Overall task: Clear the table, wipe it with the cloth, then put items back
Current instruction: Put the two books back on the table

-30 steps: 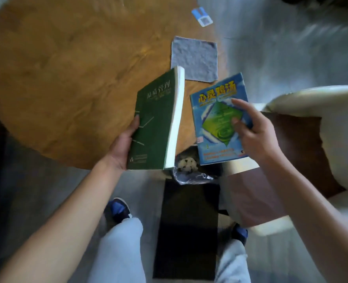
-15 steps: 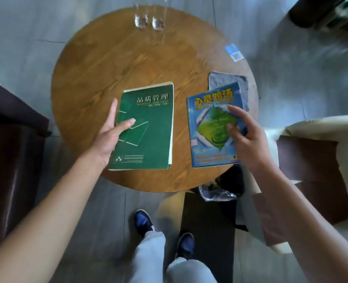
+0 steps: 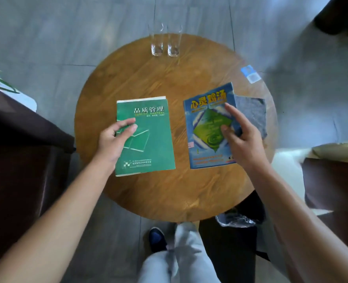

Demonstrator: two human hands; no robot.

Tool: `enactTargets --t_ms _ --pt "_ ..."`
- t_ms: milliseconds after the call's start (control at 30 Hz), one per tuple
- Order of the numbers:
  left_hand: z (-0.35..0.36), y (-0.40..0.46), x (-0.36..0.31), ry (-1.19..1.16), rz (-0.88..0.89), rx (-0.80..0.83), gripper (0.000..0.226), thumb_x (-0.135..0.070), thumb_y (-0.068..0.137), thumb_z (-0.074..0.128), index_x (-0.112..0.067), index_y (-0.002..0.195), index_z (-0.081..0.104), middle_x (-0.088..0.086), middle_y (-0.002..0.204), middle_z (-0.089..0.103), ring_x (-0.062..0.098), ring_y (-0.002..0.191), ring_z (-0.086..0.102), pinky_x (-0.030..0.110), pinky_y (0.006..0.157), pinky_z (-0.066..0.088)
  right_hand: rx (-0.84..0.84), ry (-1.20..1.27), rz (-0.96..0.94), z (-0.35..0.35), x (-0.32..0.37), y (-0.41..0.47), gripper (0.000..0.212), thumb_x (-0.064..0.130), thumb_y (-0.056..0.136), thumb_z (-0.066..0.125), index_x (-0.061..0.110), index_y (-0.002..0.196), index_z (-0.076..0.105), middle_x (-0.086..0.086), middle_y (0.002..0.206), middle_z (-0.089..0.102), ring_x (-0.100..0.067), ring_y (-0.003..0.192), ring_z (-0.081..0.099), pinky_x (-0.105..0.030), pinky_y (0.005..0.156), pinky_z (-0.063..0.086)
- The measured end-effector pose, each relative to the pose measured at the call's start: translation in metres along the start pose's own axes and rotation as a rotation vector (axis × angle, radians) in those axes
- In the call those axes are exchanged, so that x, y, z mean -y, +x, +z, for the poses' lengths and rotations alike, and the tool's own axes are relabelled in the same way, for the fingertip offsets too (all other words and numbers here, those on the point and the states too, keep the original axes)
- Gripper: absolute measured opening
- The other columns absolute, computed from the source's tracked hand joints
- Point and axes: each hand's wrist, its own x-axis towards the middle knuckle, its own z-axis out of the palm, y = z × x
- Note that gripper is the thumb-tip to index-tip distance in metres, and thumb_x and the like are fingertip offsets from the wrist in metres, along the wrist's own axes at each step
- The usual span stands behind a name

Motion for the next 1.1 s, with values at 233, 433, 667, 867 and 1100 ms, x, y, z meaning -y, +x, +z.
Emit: enactTargets --t_ms 233,433,667,867,1100 --pt "0.017 0.042 -0.026 0.185 -0.011 -0.117 0.021 -0.020 0.091 0.078 -0.036 0.103 0.078 -0.001 0.114 0.075 0.020 0.092 0.077 0.040 0.076 0.063 0.012 0.005 0.022 0.011 0.005 0.069 0.051 0.008 0.098 0.064 0.033 0.143 0.059 0.014 0.106 0.071 0.002 0.083 0.063 -0.016 0.077 0.051" --pt "0.026 0.079 -0.044 0.279 -0.049 -0.116 0.021 -0.023 0.094 0.074 -0.035 0.112 0.075 -0.007 0.115 0.069 0.018 0.093 0.075 0.038 0.075 0.064 0.059 -0.217 -0.026 0.028 0.002 0.118 0.057 0.013 0.098 0.065 0.035 0.149 0.052 0.004 0.104 0.070 -0.020 0.083 0.065 -0.039 0.078 0.054" --pt "0.039 0.159 -0.053 0.344 0.093 -0.029 0.026 -0.010 0.095 0.071 -0.025 0.116 0.073 0.000 0.119 0.068 0.009 0.095 0.071 0.026 0.081 0.062 0.018 -0.239 0.076 0.067 -0.010 0.173 0.058 0.013 0.099 0.062 0.033 0.152 0.049 0.000 0.096 0.064 -0.021 0.082 0.060 -0.039 0.078 0.052" --pt "0.039 0.247 -0.052 0.340 0.029 -0.005 0.025 -0.015 0.097 0.070 -0.031 0.116 0.072 0.000 0.121 0.068 0.015 0.099 0.072 0.027 0.079 0.062 -0.026 -0.294 0.138 0.116 -0.012 0.224 0.058 0.014 0.100 0.059 0.032 0.153 0.047 -0.008 0.125 0.071 -0.029 0.108 0.067 -0.033 0.088 0.050" --pt "0.038 0.323 -0.055 0.441 0.081 0.035 0.024 -0.018 0.097 0.070 -0.030 0.117 0.074 -0.005 0.119 0.067 0.014 0.105 0.070 0.033 0.091 0.061 -0.061 -0.370 0.165 0.156 -0.023 0.269 0.058 0.016 0.100 0.055 0.033 0.155 0.044 -0.013 0.125 0.071 -0.035 0.107 0.067 -0.039 0.089 0.051"
